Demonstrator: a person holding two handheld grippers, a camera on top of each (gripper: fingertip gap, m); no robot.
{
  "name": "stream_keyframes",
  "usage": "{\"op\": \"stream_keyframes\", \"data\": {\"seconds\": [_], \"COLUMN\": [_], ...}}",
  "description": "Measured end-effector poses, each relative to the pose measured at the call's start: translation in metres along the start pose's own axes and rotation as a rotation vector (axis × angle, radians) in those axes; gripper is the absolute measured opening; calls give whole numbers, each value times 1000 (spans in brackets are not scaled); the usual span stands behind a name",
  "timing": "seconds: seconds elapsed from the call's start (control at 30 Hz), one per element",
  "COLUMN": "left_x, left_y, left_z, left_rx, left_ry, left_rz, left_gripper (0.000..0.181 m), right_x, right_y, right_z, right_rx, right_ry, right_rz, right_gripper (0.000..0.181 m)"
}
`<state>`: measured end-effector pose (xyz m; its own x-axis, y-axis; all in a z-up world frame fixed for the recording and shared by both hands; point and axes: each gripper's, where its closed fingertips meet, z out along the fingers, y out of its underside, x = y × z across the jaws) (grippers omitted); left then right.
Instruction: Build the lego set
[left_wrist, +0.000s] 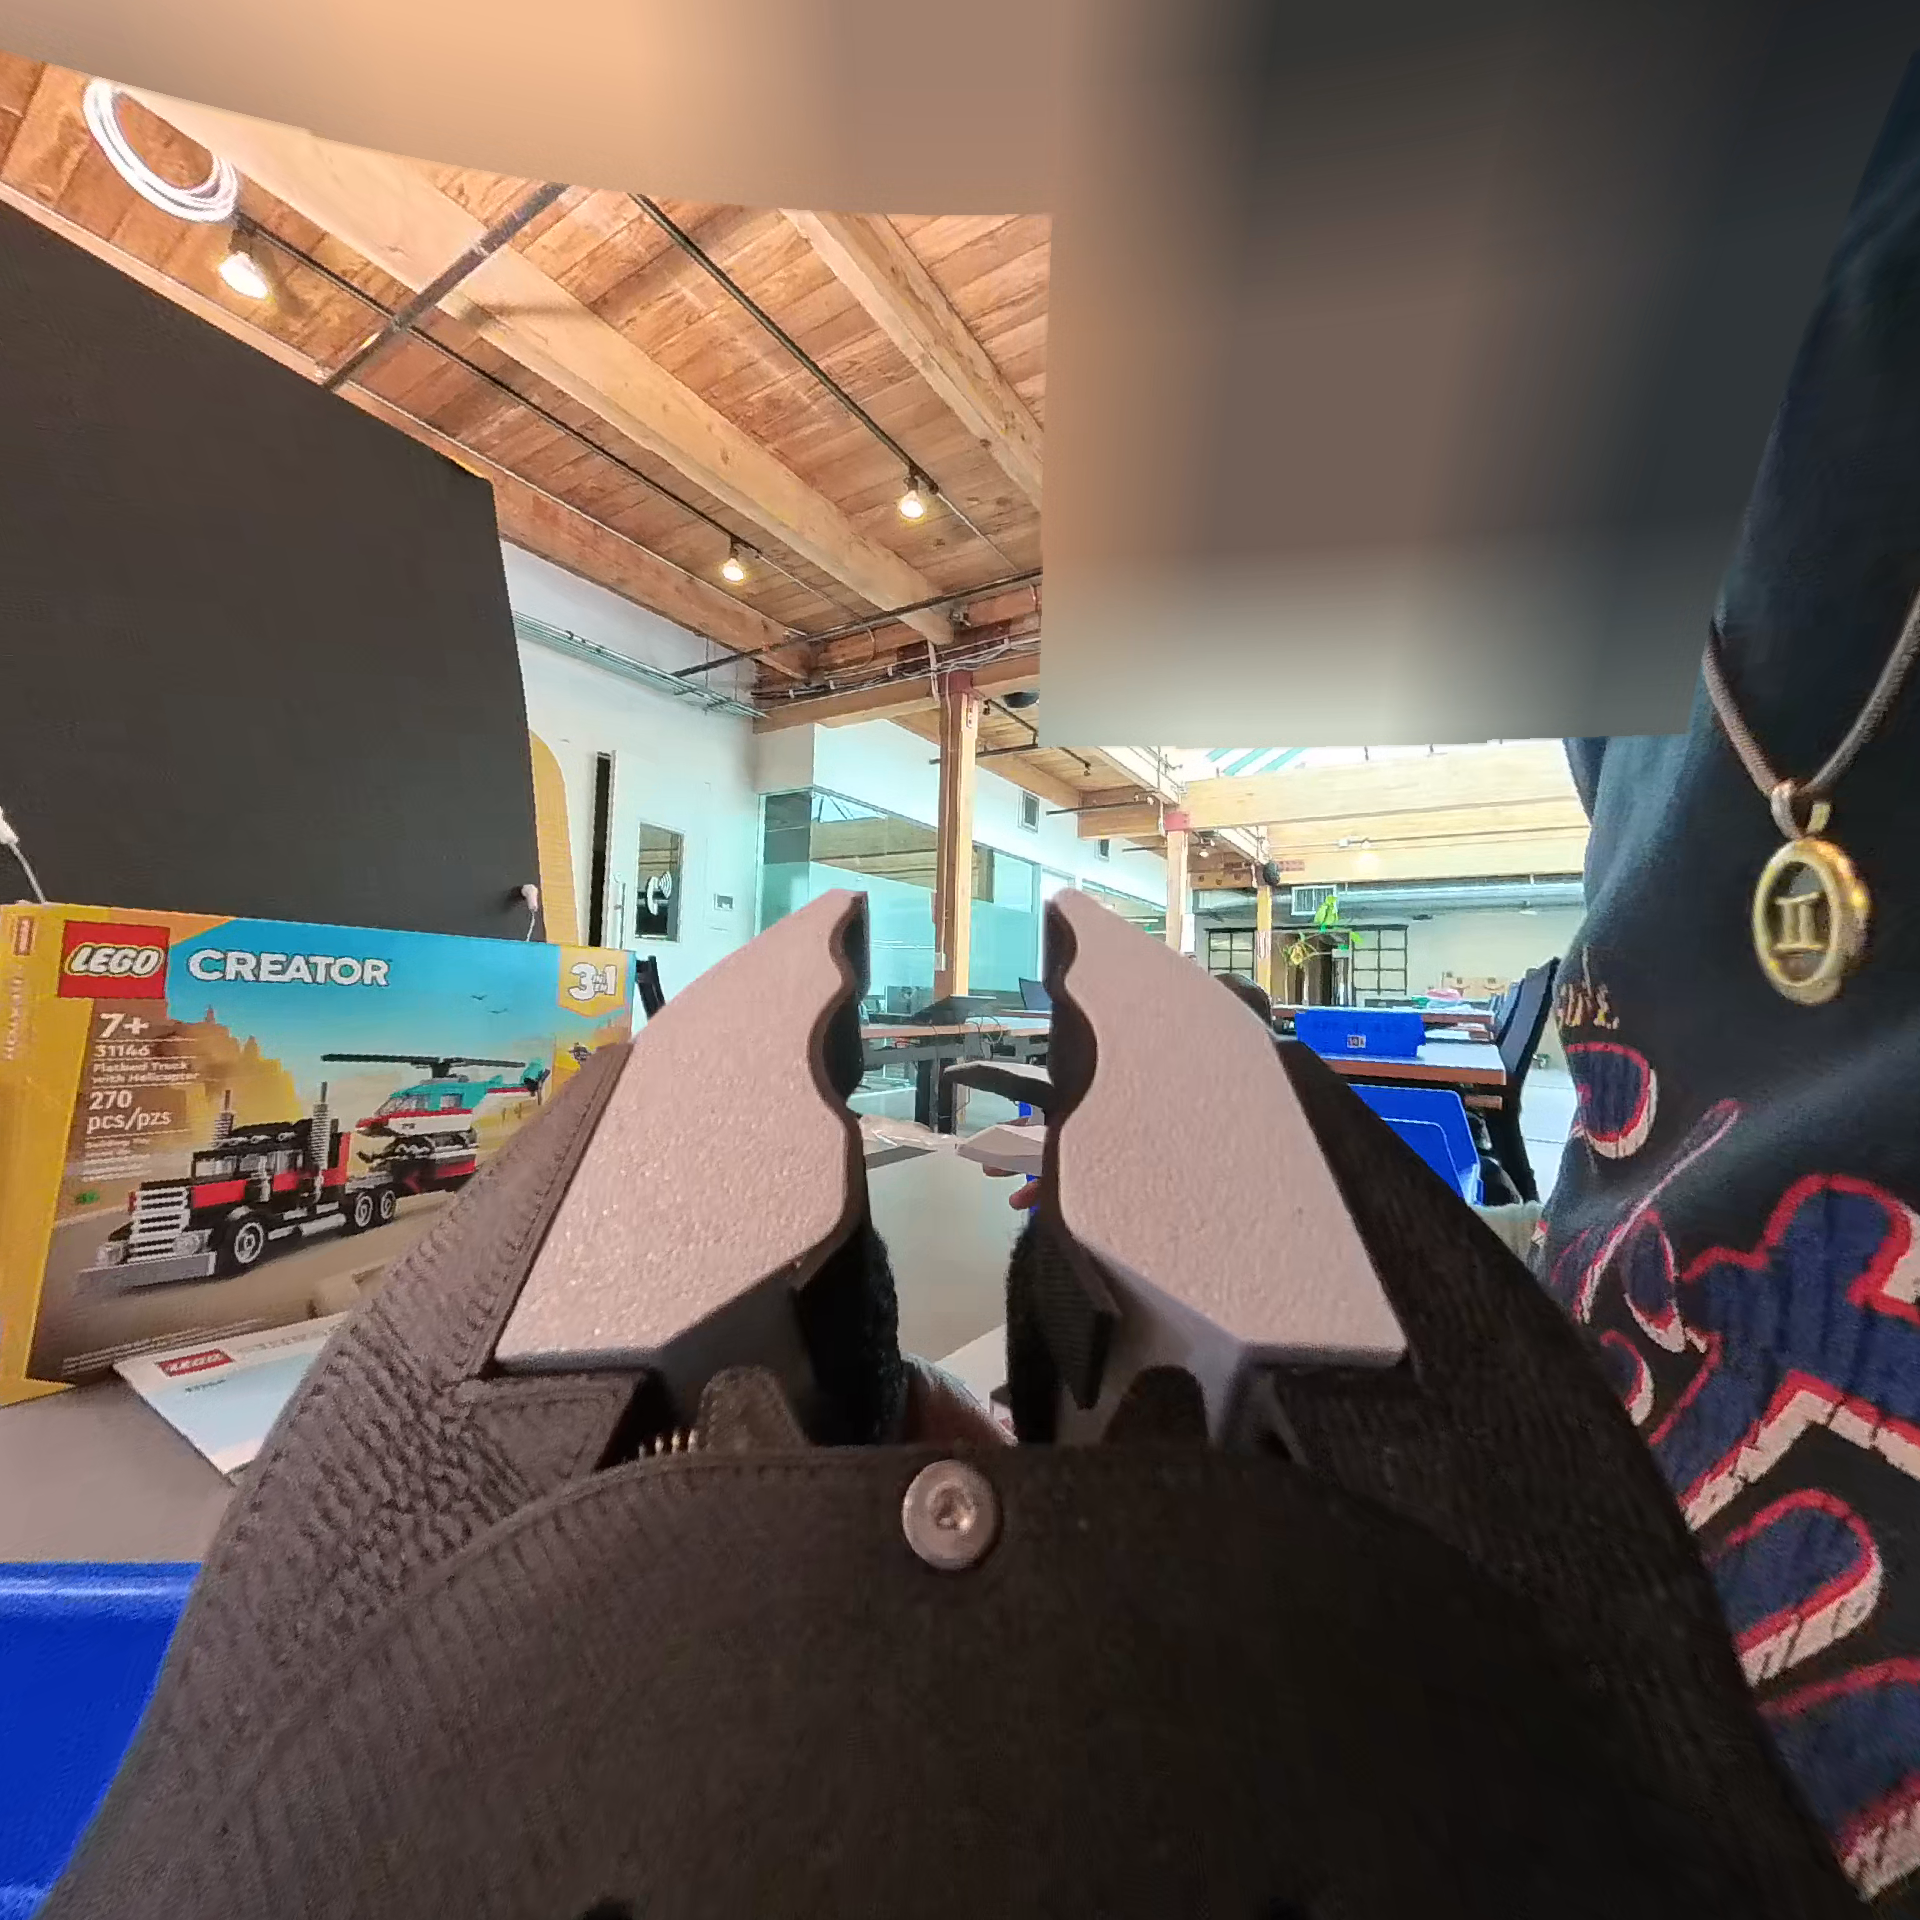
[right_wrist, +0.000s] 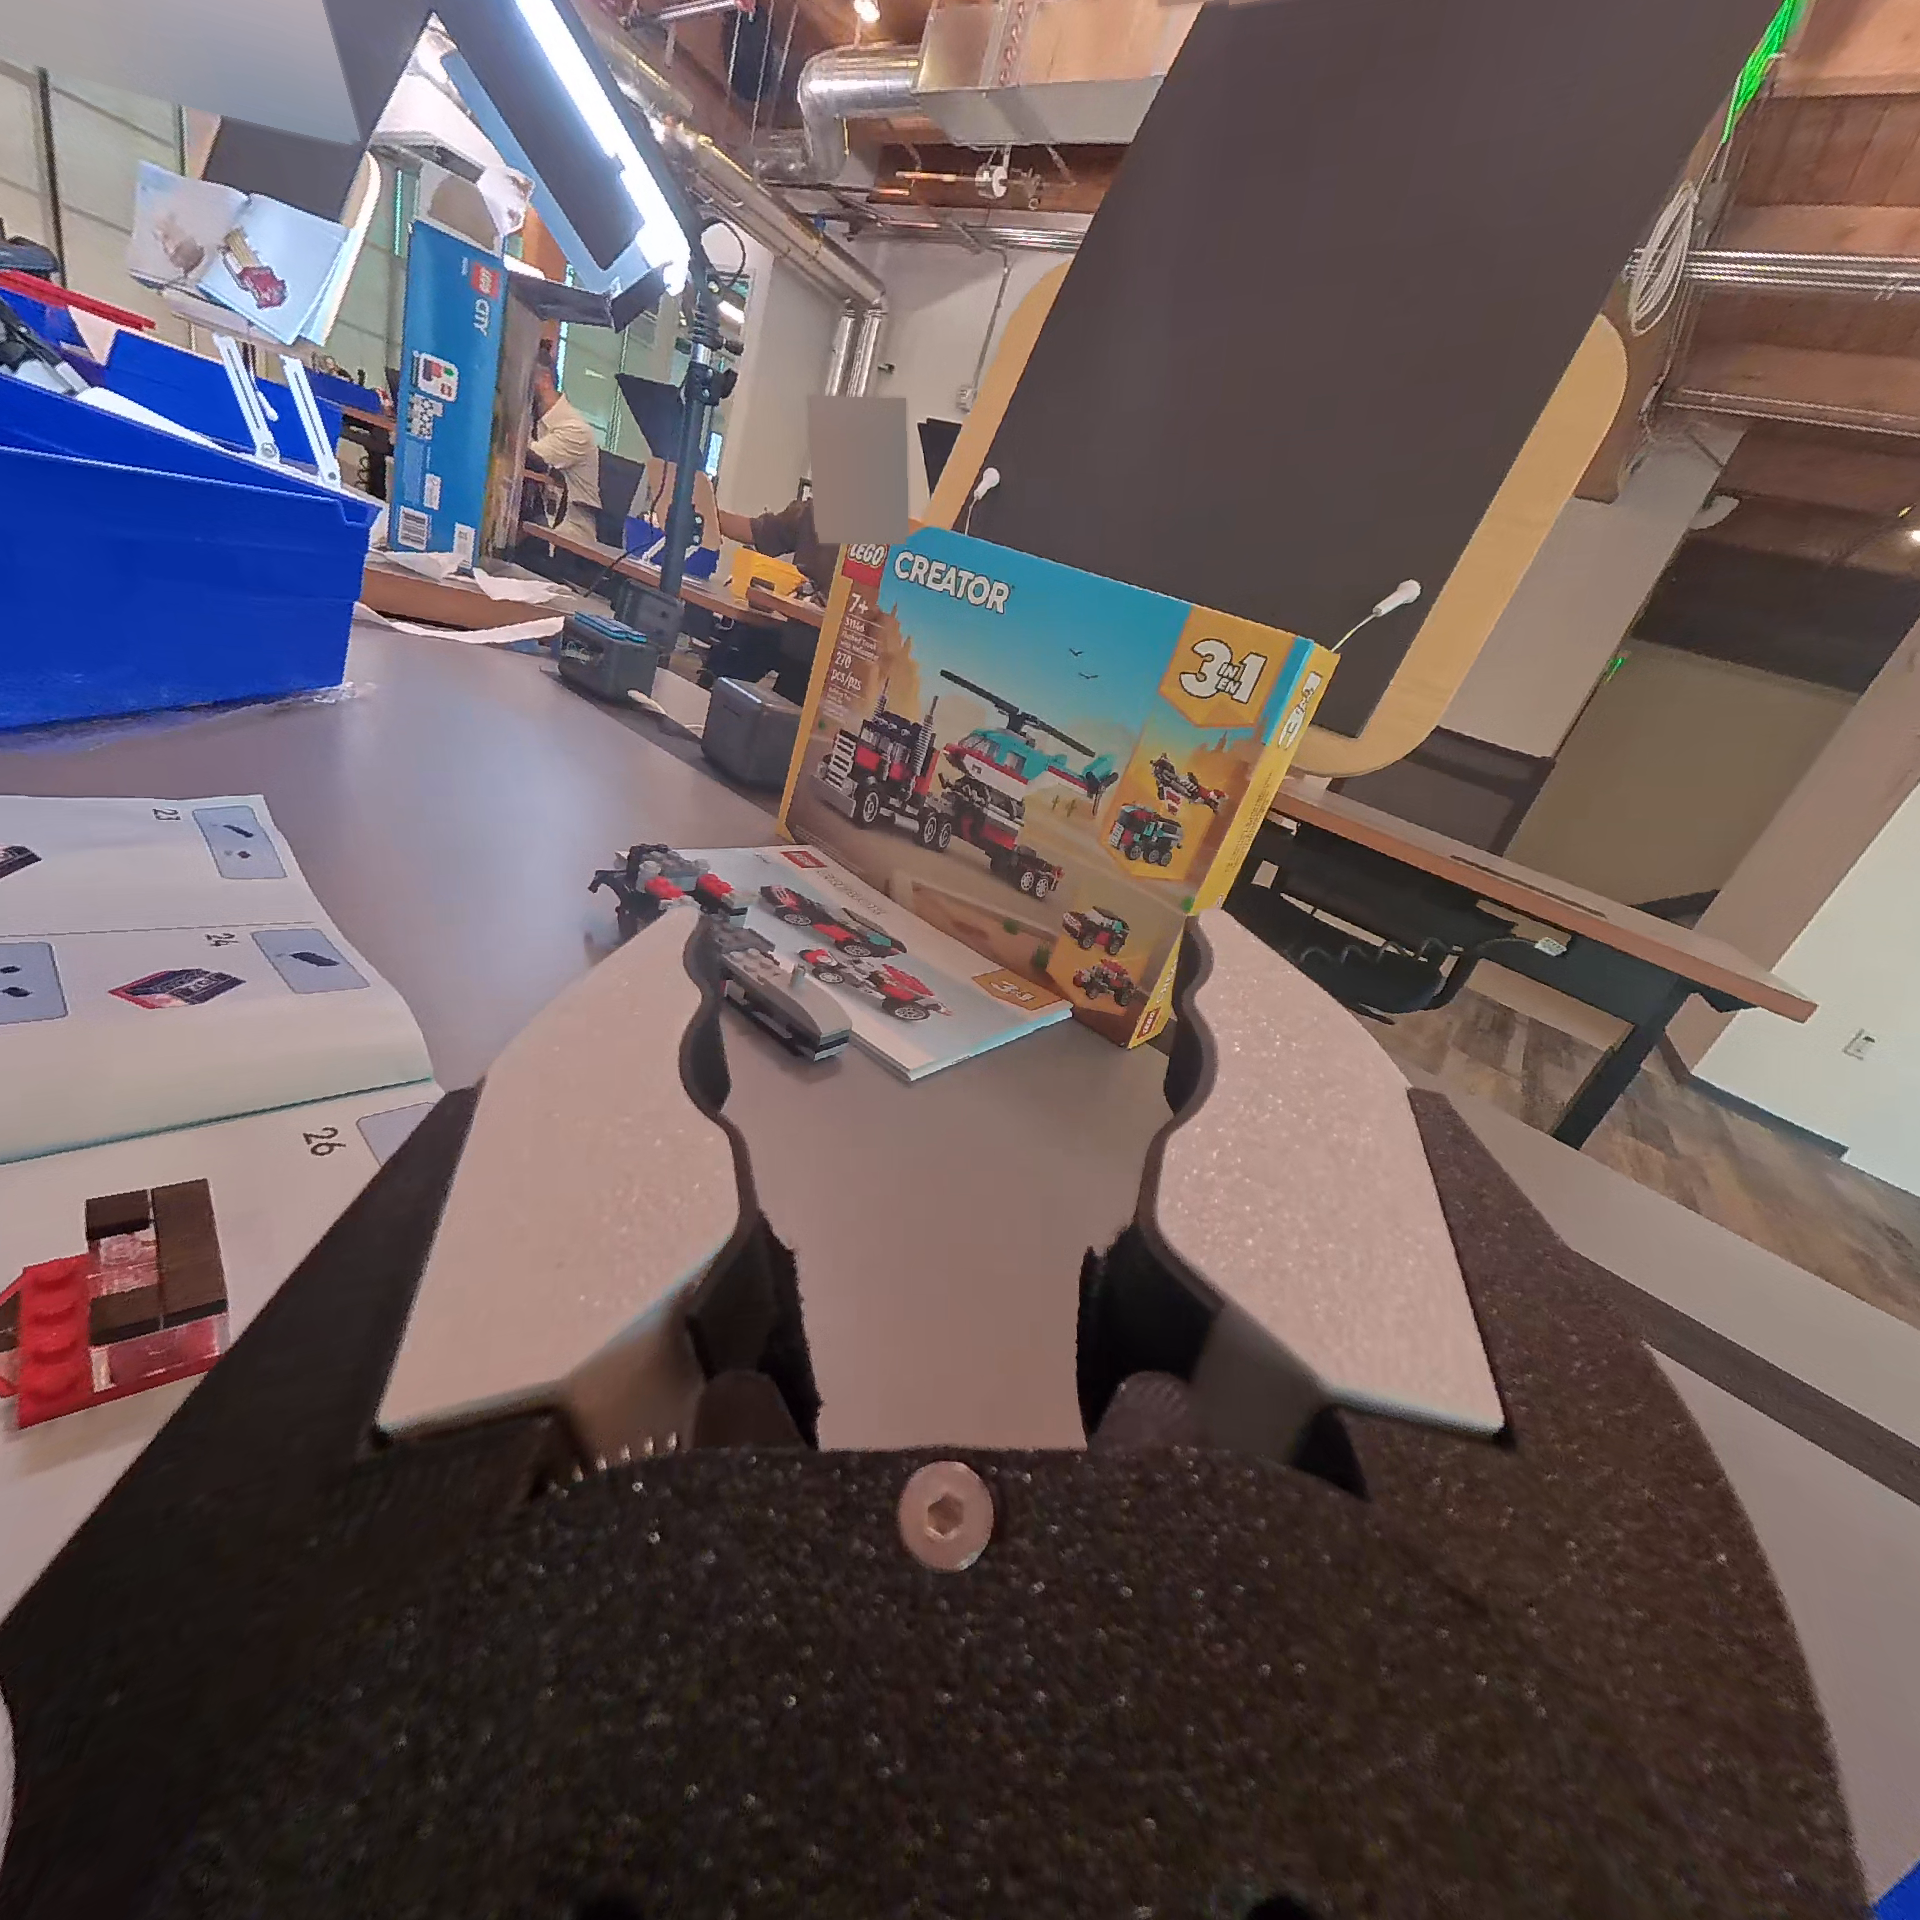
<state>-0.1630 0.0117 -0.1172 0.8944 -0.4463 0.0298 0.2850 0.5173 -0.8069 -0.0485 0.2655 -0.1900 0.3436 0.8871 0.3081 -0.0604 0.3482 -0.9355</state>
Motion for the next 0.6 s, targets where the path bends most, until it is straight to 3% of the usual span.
{"op": "stream_keyframes", "data": {"seconds": [0.47,0.53,0.6], "left_x": [3,10,19], "left_y": [15,4,-35], "left_z": [4,-3,-21], "left_rx": [-103,-130,-101], "left_ry": [51,124,205], "left_rz": [-44,-54,25], "left_gripper": [32,34,28], "right_x": [-20,-24,-24], "right_y": [-1,-7,-13], "right_z": [5,4,2], "right_rx": [-40,-14,9], "right_ry": [-84,-96,-100], "right_rz": [-77,-90,-94], "right_gripper": [76,76,74]}}
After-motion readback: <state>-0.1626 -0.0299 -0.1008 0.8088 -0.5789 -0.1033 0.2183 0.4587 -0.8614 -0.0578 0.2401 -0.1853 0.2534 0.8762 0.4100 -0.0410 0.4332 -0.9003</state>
